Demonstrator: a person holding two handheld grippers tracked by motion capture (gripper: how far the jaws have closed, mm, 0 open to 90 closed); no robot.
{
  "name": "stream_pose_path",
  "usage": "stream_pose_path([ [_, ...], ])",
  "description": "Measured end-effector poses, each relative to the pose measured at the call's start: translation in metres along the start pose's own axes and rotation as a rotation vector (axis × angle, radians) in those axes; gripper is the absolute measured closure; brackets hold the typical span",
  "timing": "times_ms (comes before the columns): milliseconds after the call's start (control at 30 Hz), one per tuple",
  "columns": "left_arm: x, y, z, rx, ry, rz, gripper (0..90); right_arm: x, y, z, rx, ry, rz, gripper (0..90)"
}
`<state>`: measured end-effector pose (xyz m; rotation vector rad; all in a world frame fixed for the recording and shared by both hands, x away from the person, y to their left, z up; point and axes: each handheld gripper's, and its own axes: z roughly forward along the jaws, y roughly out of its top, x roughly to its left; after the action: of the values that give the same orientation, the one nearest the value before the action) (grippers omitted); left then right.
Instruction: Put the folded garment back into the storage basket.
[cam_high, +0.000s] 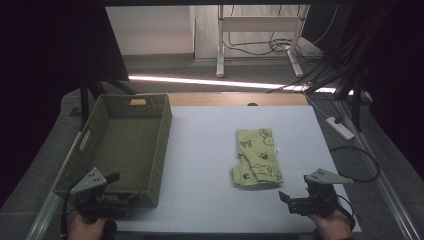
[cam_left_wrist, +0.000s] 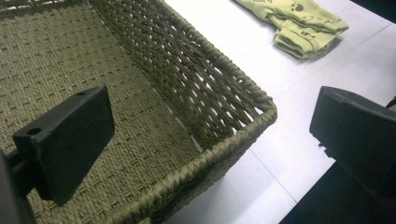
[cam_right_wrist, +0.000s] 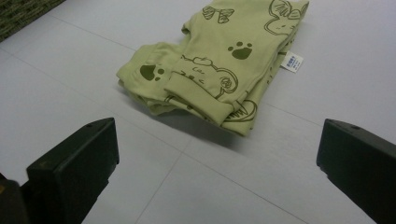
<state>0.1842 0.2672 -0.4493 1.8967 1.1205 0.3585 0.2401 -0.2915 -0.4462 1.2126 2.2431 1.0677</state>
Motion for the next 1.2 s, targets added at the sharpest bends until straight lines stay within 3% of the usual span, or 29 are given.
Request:
stream_pose_path([
  [800, -0.004, 0.017, 0.001, 0.010, -0.009, 0.035, 0.0, 0.002, 0.006, 0.004, -0.005, 0.053, -0.017, 0.0],
  [1200, -0.003, 0.024, 0.007, 0.049, -0.033, 0.051, 0.0, 0.003, 0.011, 0.007, 0.016, 0.041, -0.025, 0.0],
])
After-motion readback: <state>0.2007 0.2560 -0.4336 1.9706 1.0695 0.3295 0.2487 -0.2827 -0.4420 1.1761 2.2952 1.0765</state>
